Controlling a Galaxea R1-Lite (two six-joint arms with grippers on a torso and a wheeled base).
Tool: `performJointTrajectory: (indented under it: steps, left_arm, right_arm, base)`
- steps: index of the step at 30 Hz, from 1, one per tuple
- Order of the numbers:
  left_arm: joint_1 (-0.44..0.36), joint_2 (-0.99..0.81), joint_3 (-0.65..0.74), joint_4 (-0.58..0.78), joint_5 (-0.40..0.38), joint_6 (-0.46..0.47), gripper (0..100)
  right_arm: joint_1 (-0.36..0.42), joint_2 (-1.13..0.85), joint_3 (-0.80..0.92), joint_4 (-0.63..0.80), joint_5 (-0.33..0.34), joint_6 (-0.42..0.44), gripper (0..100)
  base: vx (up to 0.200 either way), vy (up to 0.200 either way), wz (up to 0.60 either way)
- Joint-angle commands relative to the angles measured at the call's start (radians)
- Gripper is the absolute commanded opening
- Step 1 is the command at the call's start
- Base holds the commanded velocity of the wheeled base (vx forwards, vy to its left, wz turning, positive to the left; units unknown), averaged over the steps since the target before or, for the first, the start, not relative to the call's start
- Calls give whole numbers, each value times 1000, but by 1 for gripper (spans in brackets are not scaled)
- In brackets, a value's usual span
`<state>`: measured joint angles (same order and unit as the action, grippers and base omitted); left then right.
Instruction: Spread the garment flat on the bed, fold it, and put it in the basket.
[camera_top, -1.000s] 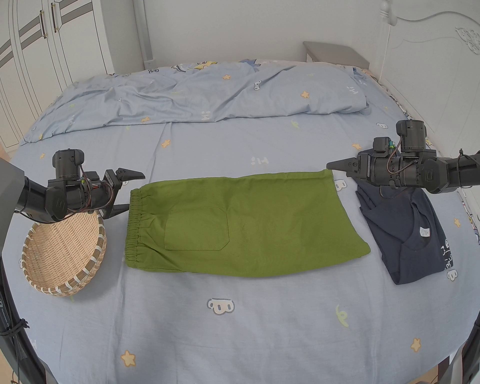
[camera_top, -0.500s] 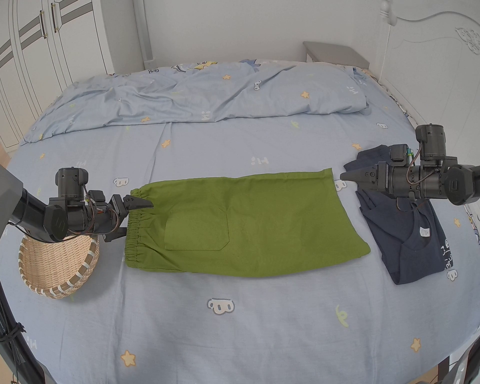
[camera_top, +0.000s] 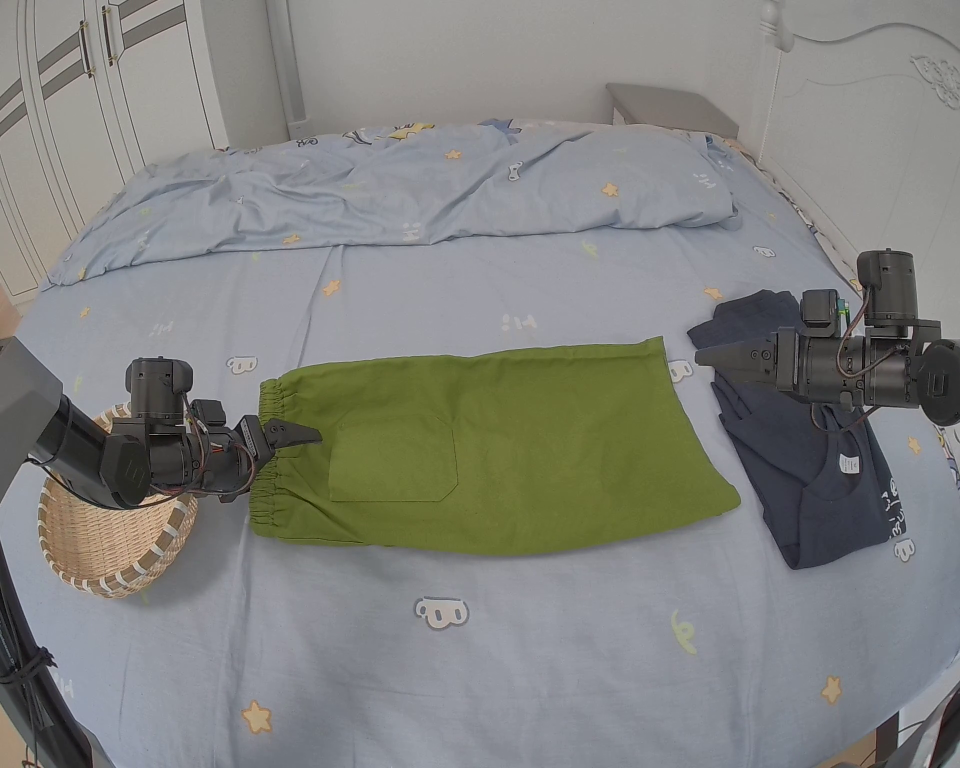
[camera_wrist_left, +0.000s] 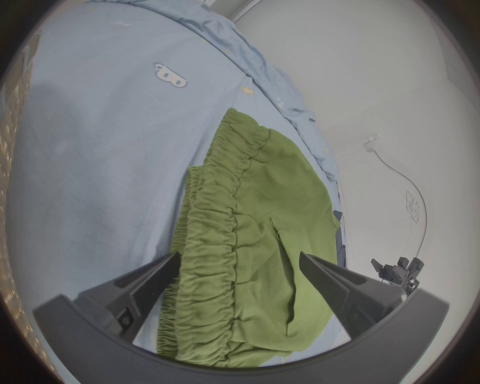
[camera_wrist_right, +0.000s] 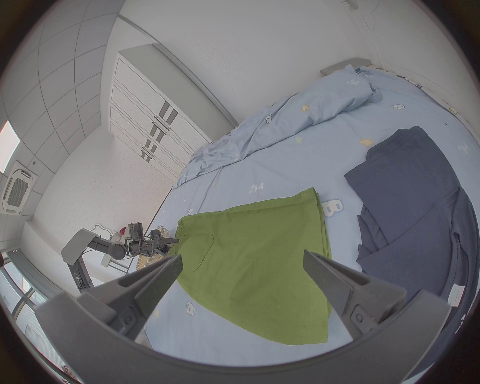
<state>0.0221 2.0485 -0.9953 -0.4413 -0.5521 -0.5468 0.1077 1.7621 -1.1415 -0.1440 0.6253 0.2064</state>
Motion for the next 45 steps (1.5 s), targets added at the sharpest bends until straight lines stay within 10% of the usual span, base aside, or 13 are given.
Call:
performJointTrajectory:
  steps: [1, 17, 28, 29, 45]
  left_arm:
    - [30, -2, 0, 7, -5, 1, 100]
    - [25, 42, -5, 4, -28, -7, 100]
    - [39, 58, -13, -4, -226, -68, 100]
    - [39, 58, -13, -4, -226, -68, 0]
    - [62, -14, -46, 33, -236, -116, 0]
  right_arm:
    - [3, -4, 2, 1, 1, -2, 100]
    - [10, 0, 3, 1, 1, -4, 100]
    - [7, 3, 2, 0, 1, -4, 100]
    - [7, 3, 2, 0, 1, -4, 100]
    - [-22, 105, 5, 12, -10, -7, 100]
  base:
    - [0, 0, 0]
    - [0, 0, 0]
    - [0, 0, 0]
    - [0, 0, 0]
    - [0, 0, 0]
